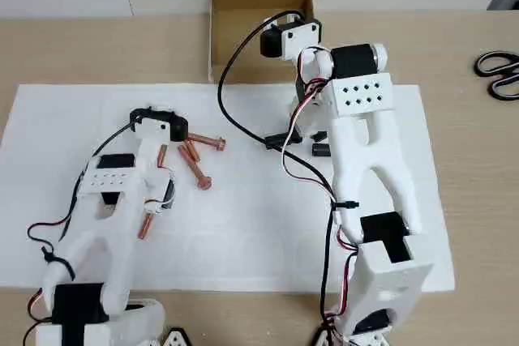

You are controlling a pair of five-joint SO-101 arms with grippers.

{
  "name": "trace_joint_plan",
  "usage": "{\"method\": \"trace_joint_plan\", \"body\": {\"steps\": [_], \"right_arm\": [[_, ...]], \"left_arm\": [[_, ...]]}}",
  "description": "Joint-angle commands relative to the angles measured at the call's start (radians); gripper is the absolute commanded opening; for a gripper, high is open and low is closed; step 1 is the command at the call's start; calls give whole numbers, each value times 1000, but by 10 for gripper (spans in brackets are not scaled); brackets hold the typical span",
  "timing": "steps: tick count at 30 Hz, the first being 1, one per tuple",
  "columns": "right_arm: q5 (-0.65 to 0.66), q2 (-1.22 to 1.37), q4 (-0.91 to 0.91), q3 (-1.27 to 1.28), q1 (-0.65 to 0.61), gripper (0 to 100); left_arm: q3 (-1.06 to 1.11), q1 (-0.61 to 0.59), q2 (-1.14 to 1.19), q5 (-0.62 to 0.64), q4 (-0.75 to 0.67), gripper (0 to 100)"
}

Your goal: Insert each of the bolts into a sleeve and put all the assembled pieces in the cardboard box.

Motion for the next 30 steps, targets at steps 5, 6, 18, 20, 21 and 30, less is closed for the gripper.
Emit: {"method": "trace_joint_plan", "body": {"steps": [5, 6, 18, 20, 21, 30], "right_arm": [[-12, -67, 10, -9, 2, 4], [-12, -67, 10, -9, 2, 4], [-9, -222, 10, -11, 8, 4], [-9, -325, 8, -11, 7, 4], [-9, -374, 8, -11, 7, 4], [-11, -679, 10, -3, 8, 4]], "left_arm": [[35, 0, -17, 2, -55, 5], [33, 2, -18, 2, -54, 5], [-348, 2, -18, 3, 338, 6], [-460, 2, -18, 3, 457, 6], [-509, 2, -18, 3, 508, 6], [-736, 2, -25, 5, 697, 6]]}}
